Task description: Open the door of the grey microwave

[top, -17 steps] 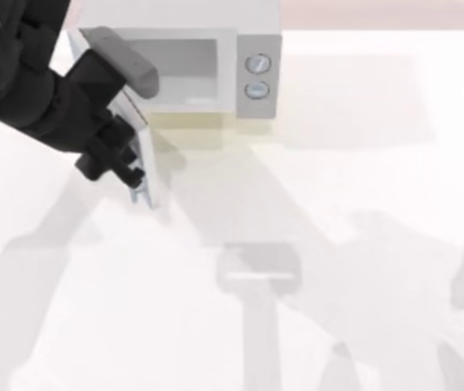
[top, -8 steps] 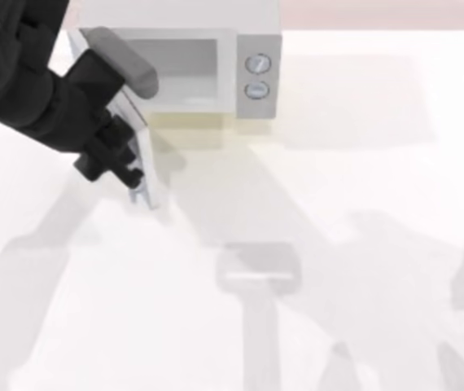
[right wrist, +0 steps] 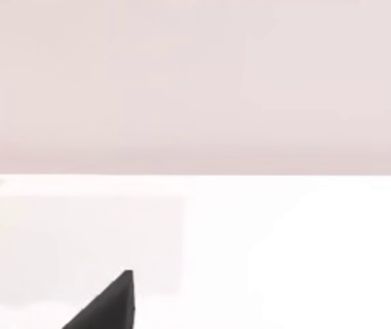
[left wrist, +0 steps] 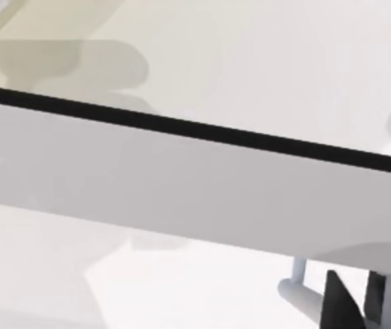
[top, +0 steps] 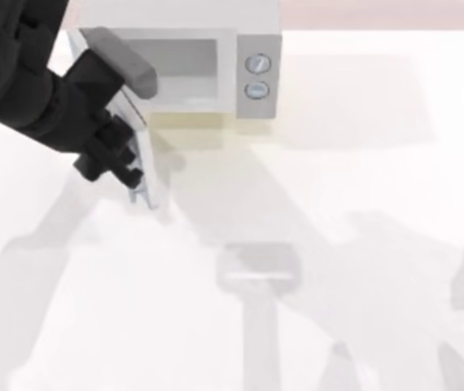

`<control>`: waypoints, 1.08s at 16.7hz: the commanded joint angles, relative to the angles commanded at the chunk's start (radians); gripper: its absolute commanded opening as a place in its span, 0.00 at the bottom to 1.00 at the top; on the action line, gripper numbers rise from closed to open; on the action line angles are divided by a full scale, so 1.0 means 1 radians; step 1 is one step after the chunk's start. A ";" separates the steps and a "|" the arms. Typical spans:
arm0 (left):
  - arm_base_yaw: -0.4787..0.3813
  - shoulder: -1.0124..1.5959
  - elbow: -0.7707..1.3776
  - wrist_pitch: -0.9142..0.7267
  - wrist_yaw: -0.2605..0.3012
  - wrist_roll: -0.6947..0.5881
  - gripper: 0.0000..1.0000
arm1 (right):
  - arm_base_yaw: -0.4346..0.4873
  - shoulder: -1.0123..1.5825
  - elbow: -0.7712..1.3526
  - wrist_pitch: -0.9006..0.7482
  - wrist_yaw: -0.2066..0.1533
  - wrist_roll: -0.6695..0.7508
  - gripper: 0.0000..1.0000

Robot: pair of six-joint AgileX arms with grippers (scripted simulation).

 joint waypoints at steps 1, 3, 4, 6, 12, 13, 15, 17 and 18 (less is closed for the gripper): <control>0.000 0.000 0.000 0.000 0.000 0.000 0.00 | 0.000 0.000 0.000 0.000 0.000 0.000 1.00; 0.000 0.000 0.000 0.000 0.000 0.000 0.00 | 0.000 0.000 0.000 0.000 0.000 0.000 1.00; -0.002 0.003 -0.002 -0.001 0.003 -0.001 0.00 | 0.000 0.000 0.000 0.000 0.000 0.000 1.00; 0.004 0.003 0.000 -0.006 0.010 0.014 0.00 | 0.000 0.000 0.000 0.000 0.000 0.000 1.00; 0.072 0.002 0.000 -0.065 0.075 0.174 0.00 | 0.000 0.000 0.000 0.000 0.000 0.000 1.00; 0.082 -0.002 0.000 -0.072 0.084 0.196 0.00 | 0.000 0.000 0.000 0.000 0.000 0.000 1.00; 0.090 -0.006 0.002 -0.076 0.093 0.214 0.00 | 0.000 0.000 0.000 0.000 0.000 0.000 1.00; 0.090 -0.006 0.002 -0.076 0.093 0.214 0.00 | 0.000 0.000 0.000 0.000 0.000 0.000 1.00; 0.090 -0.006 0.002 -0.076 0.093 0.214 0.00 | 0.000 0.000 0.000 0.000 0.000 0.000 1.00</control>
